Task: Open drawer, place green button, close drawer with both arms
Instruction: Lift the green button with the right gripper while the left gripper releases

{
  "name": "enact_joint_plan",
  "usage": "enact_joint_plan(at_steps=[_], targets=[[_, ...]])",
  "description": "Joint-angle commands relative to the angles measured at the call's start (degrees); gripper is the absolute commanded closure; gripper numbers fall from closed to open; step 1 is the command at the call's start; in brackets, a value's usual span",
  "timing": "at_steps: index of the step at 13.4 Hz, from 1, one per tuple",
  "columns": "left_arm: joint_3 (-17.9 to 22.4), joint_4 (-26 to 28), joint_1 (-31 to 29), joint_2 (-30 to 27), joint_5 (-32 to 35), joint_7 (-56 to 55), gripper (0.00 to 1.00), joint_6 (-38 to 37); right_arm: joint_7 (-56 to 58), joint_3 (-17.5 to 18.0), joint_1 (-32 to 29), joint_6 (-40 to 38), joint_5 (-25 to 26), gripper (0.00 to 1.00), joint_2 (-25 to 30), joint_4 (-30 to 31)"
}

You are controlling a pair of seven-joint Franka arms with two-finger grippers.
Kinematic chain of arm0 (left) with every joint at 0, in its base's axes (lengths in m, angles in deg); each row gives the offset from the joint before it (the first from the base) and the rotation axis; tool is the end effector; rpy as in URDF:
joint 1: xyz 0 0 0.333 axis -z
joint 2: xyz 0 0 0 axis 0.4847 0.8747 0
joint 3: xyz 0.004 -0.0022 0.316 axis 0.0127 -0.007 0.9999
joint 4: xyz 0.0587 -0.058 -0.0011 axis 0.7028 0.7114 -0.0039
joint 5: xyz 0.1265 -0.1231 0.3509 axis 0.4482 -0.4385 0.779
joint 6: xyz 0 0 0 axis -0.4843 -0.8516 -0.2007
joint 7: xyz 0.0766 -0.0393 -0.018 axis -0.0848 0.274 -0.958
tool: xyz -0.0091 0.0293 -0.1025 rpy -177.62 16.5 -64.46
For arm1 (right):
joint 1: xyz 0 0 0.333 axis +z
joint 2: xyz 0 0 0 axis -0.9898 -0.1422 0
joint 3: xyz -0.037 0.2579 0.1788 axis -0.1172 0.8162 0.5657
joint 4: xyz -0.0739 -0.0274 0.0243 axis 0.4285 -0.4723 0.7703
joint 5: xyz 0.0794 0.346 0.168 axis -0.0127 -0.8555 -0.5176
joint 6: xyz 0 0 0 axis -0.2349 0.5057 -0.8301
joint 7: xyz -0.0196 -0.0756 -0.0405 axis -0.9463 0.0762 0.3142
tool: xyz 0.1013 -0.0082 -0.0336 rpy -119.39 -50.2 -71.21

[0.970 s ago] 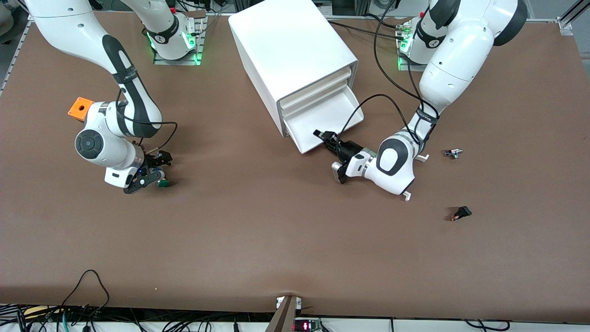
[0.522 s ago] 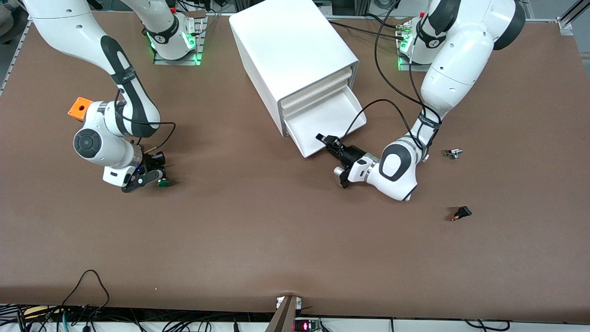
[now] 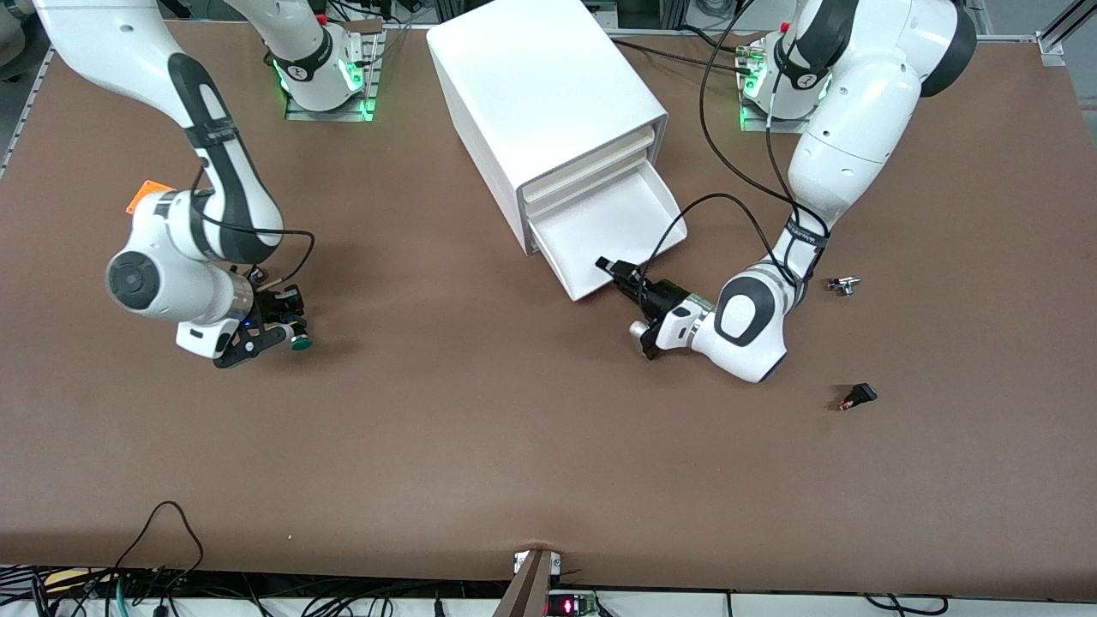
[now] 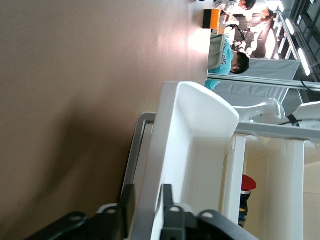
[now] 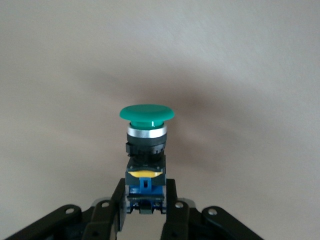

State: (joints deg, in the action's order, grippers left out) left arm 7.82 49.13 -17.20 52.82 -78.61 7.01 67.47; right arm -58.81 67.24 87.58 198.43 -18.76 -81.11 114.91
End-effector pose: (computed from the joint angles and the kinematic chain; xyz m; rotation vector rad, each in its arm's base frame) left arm 0.5718 -0.2867 0.1175 1.8081 -0.4885 -0.5660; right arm 0.6143 0.0487 0.2637 -2.9462 -0.6283 0.2703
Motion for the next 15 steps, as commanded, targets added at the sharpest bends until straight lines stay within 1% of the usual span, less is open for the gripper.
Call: enact_joint_plan(at_steps=[1,5,7,9,12,14,15], targets=[[0.2,-1.82,-1.68,0.49,1.84,-6.92,0.0,-5.25,-5.75,0.35,2.06,-7.5,-2.08,0.94,-0.28,-7.15],[0.38,-2.34,-7.47,-0.21,9.99,-11.86,0.0,-10.18,-21.82,0.44,10.49,-13.82,-2.17,0.94,-0.1,-12.69],[0.38,-2.43,-10.2,-2.31,15.52,-12.04,0.0,-10.1,-33.58,0.35,16.98,-15.07,-3.74,0.94,-0.36,-15.76],[1.25,-2.61,-12.13,-5.47,20.53,-12.22,0.0,-9.92,-44.22,0.35,23.31,-14.63,-5.06,0.94,-2.46,-19.45],[2.39,-2.87,-13.37,-10.31,29.93,-12.22,0.0,-9.92,-58.38,0.35,31.84,-13.85,-4.89,0.94,-4.31,-22.62],[2.84,-2.87,-13.55,-12.86,35.38,-12.22,0.0,-9.4,-67.08,0.35,37.47,-13.14,-4.8,0.94,-8.26,-28.67],[2.92,-2.87,-13.46,-14.09,38.72,-12.3,0.0,-7.05,-70.78,0.35,40.02,-13.05,-4.72,0.94,-10.28,-31.31]])
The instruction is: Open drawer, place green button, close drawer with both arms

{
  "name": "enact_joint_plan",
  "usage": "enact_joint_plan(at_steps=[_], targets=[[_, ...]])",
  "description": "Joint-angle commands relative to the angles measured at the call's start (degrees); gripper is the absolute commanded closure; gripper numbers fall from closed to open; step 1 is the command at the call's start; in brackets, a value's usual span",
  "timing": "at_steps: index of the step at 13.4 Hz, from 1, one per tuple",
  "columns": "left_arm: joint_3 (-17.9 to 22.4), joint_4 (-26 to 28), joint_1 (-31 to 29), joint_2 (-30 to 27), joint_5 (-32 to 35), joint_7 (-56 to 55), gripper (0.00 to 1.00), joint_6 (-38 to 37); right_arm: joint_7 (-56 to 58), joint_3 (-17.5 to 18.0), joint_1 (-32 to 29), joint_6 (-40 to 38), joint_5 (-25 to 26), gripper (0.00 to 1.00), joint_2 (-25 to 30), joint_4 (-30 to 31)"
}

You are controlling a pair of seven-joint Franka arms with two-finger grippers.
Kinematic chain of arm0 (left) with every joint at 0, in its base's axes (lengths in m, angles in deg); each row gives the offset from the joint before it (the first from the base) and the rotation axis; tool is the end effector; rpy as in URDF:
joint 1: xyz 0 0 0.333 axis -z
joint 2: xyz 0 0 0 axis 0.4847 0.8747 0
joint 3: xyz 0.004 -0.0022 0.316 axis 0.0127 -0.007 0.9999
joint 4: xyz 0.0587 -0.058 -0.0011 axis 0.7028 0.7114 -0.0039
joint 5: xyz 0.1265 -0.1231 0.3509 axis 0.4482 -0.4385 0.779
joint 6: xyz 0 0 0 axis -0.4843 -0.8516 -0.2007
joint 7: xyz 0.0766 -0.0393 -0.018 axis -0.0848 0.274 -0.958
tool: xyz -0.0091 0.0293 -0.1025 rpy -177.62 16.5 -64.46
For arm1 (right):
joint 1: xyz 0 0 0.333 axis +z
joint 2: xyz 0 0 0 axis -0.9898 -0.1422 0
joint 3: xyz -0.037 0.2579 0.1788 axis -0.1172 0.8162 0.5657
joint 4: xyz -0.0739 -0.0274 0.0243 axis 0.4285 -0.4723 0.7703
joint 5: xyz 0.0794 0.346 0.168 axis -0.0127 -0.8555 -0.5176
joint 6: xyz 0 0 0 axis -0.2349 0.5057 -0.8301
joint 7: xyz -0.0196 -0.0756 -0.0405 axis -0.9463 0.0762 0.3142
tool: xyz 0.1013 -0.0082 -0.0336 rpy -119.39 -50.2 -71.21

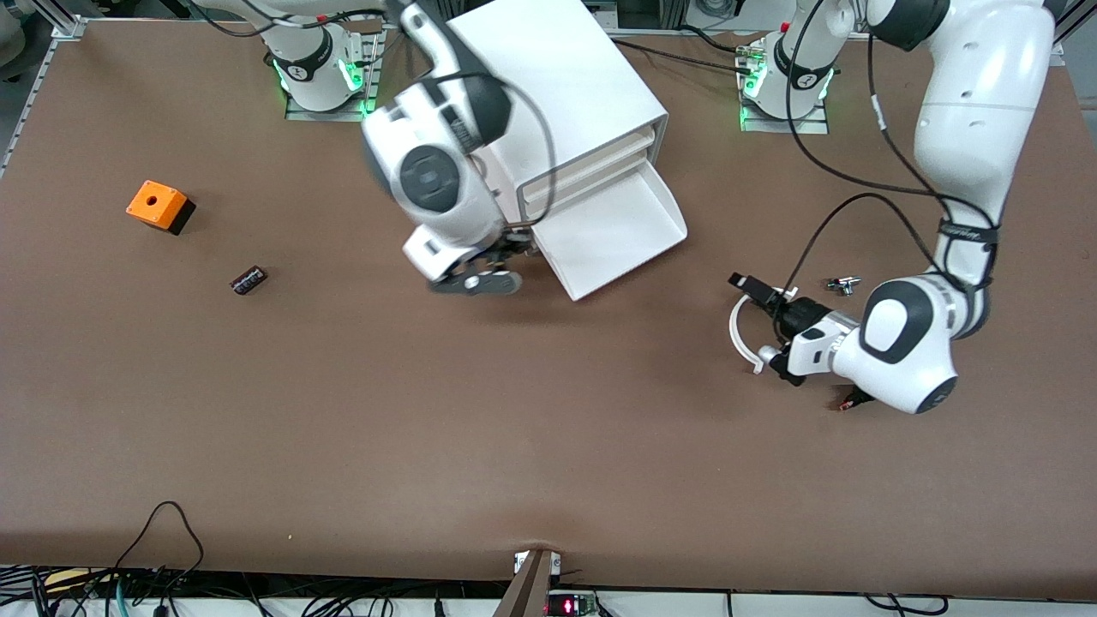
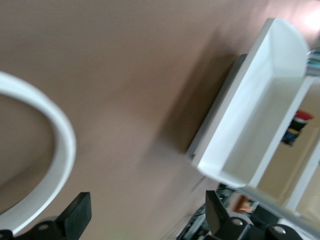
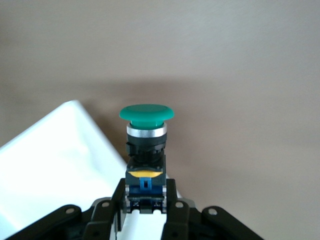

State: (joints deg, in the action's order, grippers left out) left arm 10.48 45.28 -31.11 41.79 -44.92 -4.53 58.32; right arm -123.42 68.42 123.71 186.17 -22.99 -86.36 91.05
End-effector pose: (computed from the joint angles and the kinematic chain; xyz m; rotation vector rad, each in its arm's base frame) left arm 0.6321 -0.0761 0.2269 2.2959 -0.5666 -0.7251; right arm 0.5136 0.4708 0.3710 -3.0510 0.0831 0.2764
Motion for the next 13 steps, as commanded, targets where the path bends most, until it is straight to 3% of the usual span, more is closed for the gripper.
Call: enact_joint_plan(at_steps=[1,4,8,10,11,13], targets=[[0.18,1.33,0.71,-4.89,8.72,-0.86,0.0,5.34,-8.47,-0.83,5.99,0.17,-0.49,0.94,-6.53,-9.13],[-0.26,1.42,1.15,-7.01,16.65,-2.88,0.0,10.72,-14.19,-0.92,10.49,5.35,0.21,0.94,-8.65,-10.11],[-0.96,0.54,1.32,-9.21,26.58,-2.79,0.0,13.81,-15.17,-1.01,11.55,5.54,1.09,0.92,-10.58,-9.94],[-0.97,-4.62,1.59,-9.39,30.18,-2.62,0.0,14.69,-15.17,-1.01,12.34,6.32,1.62,0.92,-12.42,-9.76],[-1.14,-5.95,1.94,-9.39,33.95,-2.18,0.0,16.52,-15.08,-1.01,12.61,7.37,1.62,0.92,-13.21,-9.59],[-2.63,-6.58,1.6,-9.57,34.95,-0.08,0.0,17.51,-15.08,-1.01,12.78,9.05,1.62,0.91,-14.97,-9.58]])
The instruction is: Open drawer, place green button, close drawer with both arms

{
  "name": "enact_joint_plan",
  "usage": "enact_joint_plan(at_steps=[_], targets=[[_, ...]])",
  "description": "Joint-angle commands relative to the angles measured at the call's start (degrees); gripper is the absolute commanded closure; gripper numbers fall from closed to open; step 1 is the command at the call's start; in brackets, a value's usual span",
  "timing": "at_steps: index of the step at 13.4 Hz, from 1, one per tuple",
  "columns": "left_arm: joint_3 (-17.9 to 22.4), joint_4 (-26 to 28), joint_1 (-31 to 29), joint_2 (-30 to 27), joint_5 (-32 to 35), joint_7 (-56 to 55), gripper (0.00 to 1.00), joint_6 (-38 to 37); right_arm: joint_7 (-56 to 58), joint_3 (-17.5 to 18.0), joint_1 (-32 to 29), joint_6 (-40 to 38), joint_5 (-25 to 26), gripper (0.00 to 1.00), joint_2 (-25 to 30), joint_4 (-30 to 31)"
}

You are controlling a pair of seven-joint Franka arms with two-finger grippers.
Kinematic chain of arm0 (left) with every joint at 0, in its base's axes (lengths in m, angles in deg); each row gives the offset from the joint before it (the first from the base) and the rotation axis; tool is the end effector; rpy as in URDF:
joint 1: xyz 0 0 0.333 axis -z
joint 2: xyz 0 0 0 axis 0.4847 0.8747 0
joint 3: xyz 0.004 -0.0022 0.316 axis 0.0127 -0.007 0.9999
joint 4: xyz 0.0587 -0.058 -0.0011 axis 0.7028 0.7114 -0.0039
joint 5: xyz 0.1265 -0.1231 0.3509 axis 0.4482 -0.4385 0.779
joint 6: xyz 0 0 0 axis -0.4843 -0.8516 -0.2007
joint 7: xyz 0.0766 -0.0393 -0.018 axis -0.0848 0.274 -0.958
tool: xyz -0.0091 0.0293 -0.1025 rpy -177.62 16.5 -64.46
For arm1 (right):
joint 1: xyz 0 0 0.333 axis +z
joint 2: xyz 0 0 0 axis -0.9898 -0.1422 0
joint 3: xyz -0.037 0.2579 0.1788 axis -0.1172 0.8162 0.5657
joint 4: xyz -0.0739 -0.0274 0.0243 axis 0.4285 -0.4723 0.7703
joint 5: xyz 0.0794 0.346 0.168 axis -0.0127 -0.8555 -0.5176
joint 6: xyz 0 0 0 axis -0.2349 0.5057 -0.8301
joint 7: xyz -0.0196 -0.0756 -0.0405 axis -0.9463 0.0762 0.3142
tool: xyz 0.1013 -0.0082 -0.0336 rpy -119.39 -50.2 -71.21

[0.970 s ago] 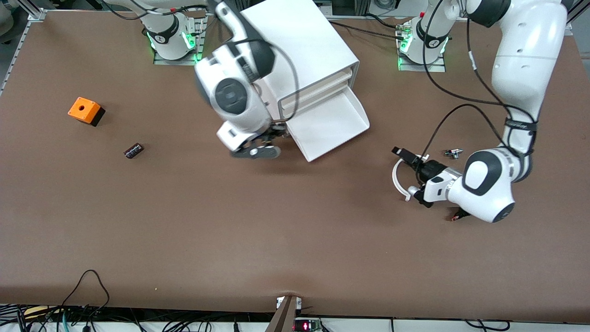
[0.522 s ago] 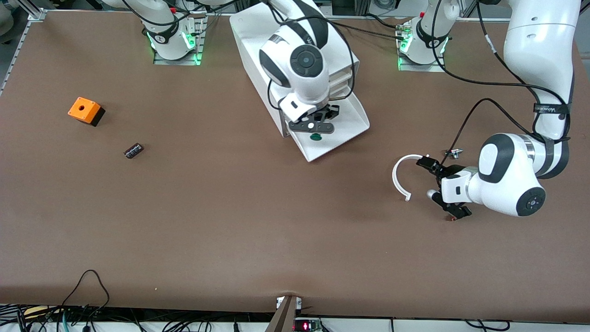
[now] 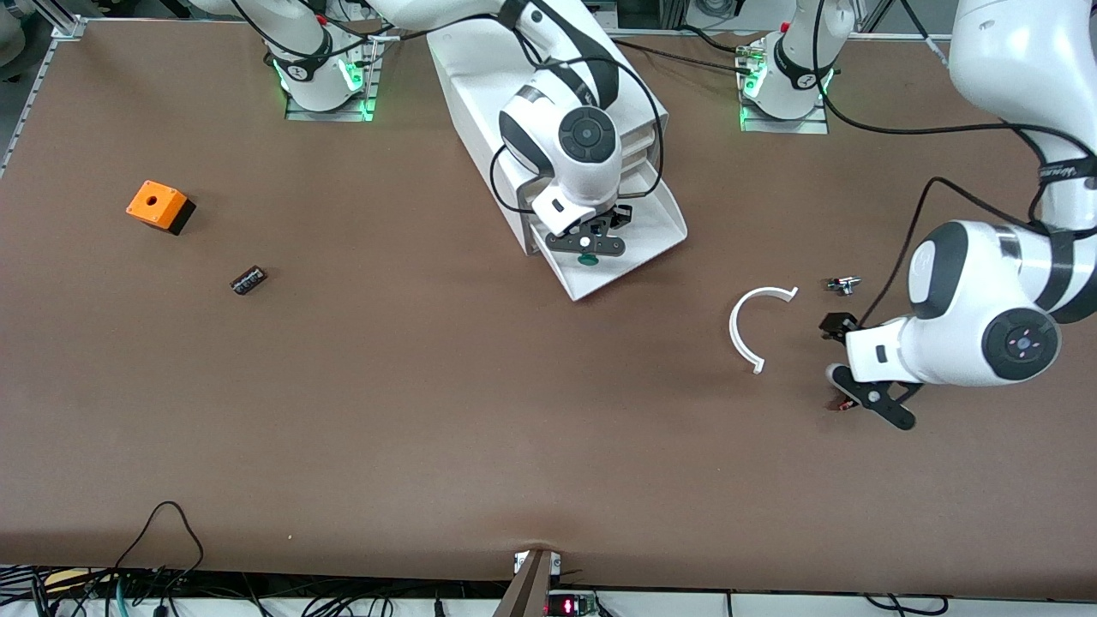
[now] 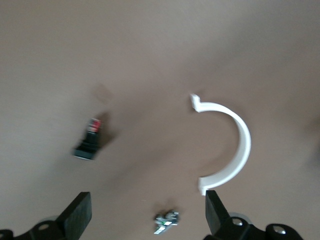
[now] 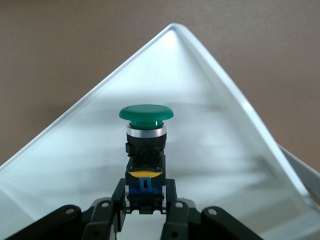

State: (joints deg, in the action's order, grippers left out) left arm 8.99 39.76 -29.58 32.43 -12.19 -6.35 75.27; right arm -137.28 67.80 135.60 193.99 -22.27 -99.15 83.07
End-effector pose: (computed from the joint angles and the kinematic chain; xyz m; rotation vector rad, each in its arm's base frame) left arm 0.6959 -0.0477 0.3719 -2.9537 0.9952 0.2909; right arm 0.4389 0.5951 0.2856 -3.0693 0.1672 0.2123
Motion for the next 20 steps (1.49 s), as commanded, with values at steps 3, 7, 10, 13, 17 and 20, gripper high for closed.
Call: enact_joint_plan(at_steps=[3,7,10,13,17,20], targets=[[-1.33,0.52,0.41,-0.13,2.23,1.5,0.0,-1.89,-0.96,-0.38,0.9,1.67,0.99,0.45,-2.55,-1.77],[-2.46,2.98,1.02,-0.13,-0.59,-30.05,0.0,-2.7,0.18,-3.01,0.11,-3.4,0.81,0.0,1.22,-2.65],[-8.26,4.39,1.11,-0.04,-0.85,-53.02,0.0,-3.14,4.55,-5.91,-2.6,-9.99,0.73,0.0,6.84,-3.97],[-13.09,8.06,2.07,0.13,0.19,-70.88,0.0,-0.87,17.28,-7.33,-12.07,-16.76,-0.15,0.0,13.88,-3.88],[-14.24,15.0,4.18,0.05,0.55,-81.8,0.0,9.74,35.47,-7.68,-22.81,-23.36,-0.24,0.0,20.03,-3.44],[-14.95,19.67,7.43,0.05,0.55,-90.24,0.0,17.49,46.11,-9.16,-28.18,-27.58,-1.38,0.0,23.37,-2.57]])
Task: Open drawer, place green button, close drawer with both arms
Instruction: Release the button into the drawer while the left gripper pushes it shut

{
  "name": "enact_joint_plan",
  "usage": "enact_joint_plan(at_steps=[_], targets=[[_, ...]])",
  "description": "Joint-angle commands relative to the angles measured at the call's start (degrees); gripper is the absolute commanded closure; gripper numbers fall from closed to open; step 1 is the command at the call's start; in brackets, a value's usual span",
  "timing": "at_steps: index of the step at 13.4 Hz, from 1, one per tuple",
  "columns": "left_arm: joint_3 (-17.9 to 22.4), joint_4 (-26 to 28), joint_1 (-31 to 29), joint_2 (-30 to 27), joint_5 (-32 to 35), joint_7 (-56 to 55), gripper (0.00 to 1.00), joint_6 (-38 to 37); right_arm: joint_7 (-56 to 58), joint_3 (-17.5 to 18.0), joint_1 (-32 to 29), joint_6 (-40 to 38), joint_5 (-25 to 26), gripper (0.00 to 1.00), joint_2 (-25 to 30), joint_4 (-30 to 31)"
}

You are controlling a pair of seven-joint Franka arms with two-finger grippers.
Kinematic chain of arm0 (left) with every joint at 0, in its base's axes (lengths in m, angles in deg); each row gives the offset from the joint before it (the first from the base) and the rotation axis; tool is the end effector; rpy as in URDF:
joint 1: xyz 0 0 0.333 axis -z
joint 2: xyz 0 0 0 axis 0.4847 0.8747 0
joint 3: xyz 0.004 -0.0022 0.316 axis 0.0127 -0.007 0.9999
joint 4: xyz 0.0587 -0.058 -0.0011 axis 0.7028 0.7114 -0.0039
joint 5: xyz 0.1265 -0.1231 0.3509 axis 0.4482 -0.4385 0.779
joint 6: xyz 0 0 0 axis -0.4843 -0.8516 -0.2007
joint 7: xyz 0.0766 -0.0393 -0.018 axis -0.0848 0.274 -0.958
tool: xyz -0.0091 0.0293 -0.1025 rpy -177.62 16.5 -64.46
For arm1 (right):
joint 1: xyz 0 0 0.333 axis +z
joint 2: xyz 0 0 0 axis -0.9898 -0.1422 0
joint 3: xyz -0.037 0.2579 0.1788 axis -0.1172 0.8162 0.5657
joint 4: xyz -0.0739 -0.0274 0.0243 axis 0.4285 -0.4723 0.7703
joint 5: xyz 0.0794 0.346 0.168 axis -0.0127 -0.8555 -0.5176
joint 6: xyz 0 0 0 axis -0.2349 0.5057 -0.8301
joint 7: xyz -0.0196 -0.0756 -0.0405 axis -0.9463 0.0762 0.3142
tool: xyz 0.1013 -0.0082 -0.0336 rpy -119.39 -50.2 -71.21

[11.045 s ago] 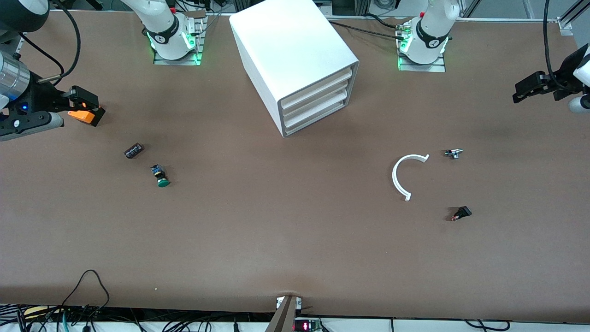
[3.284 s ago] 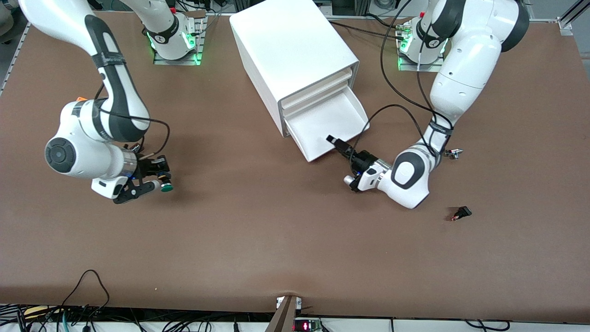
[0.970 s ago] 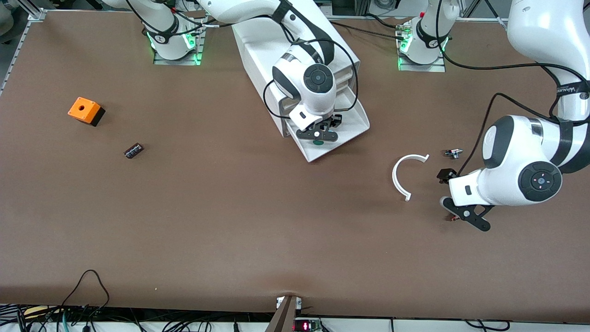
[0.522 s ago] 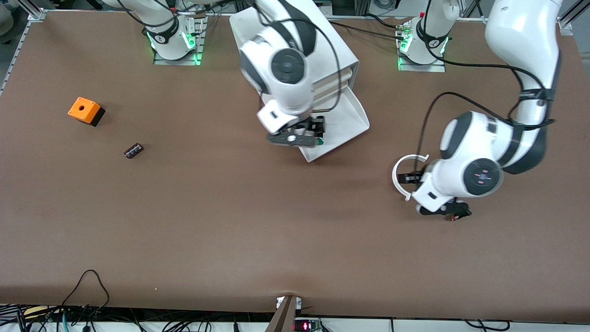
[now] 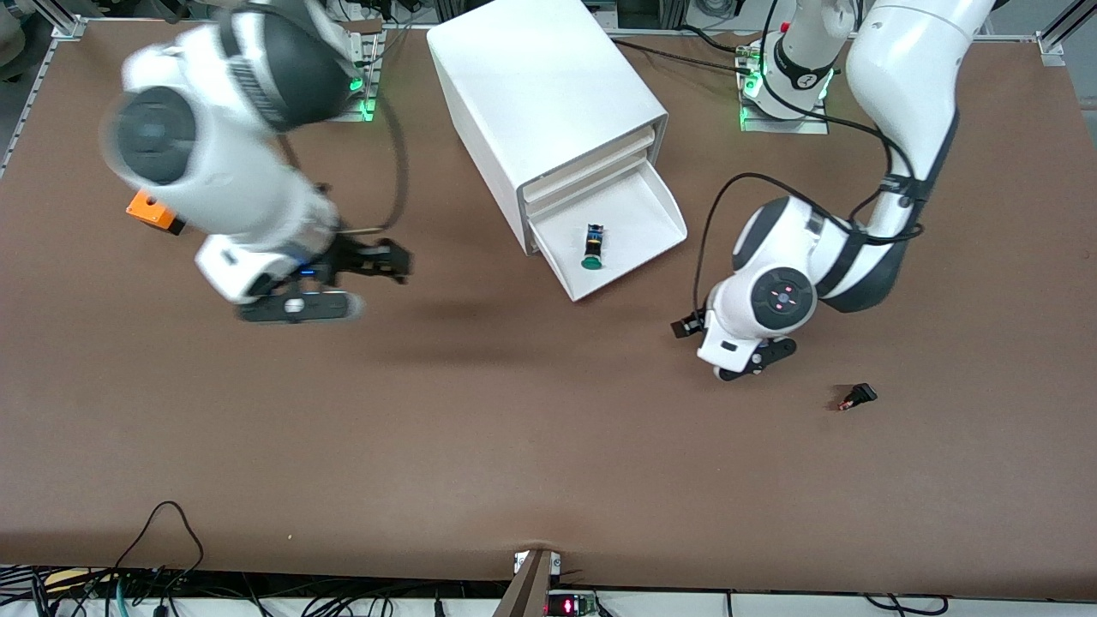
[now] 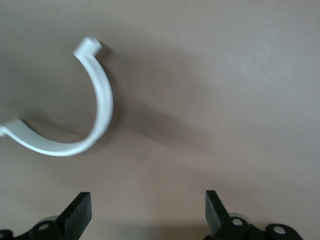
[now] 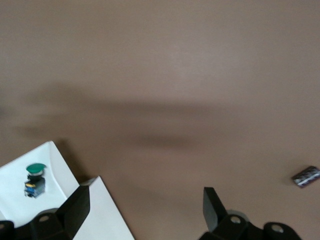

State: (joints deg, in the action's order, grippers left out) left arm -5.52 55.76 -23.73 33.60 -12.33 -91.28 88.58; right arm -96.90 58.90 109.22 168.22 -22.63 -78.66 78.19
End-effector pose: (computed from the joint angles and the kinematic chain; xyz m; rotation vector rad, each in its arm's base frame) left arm 0.6061 -0.2633 0.2702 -2.9829 -0.7225 0.3538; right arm 0.6265 0.2404 0.5466 -3.0329 -0.0999 0.1011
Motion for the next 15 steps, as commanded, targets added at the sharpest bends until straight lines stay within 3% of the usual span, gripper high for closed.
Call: enact_joint_plan(at_steps=[1,6,10,12,15], targets=[[-0.44,5.34,2.2,-1.29,0.78,-7.16,0.0,6.91,9.34,-1.75,-2.34,-2.26,-1.03,0.0,4.29,3.44],[-0.79,12.11,5.36,-3.13,0.69,-12.18,0.0,13.53,20.88,-7.39,-2.96,-2.8,-0.07,0.0,11.77,11.08],[-6.76,13.78,5.28,-3.31,0.52,-19.3,0.0,13.79,27.12,-8.01,-4.8,-0.87,4.85,0.0,19.84,20.12],[-10.71,19.12,4.41,-3.49,-0.01,-23.59,0.0,21.04,29.14,-6.88,-7.51,1.59,6.44,0.0,23.45,25.4],[-12.83,21.79,5.37,-3.31,-0.01,-27.38,0.0,25.57,34.15,0.58,-17.16,3.36,6.53,0.0,24.7,27.63]])
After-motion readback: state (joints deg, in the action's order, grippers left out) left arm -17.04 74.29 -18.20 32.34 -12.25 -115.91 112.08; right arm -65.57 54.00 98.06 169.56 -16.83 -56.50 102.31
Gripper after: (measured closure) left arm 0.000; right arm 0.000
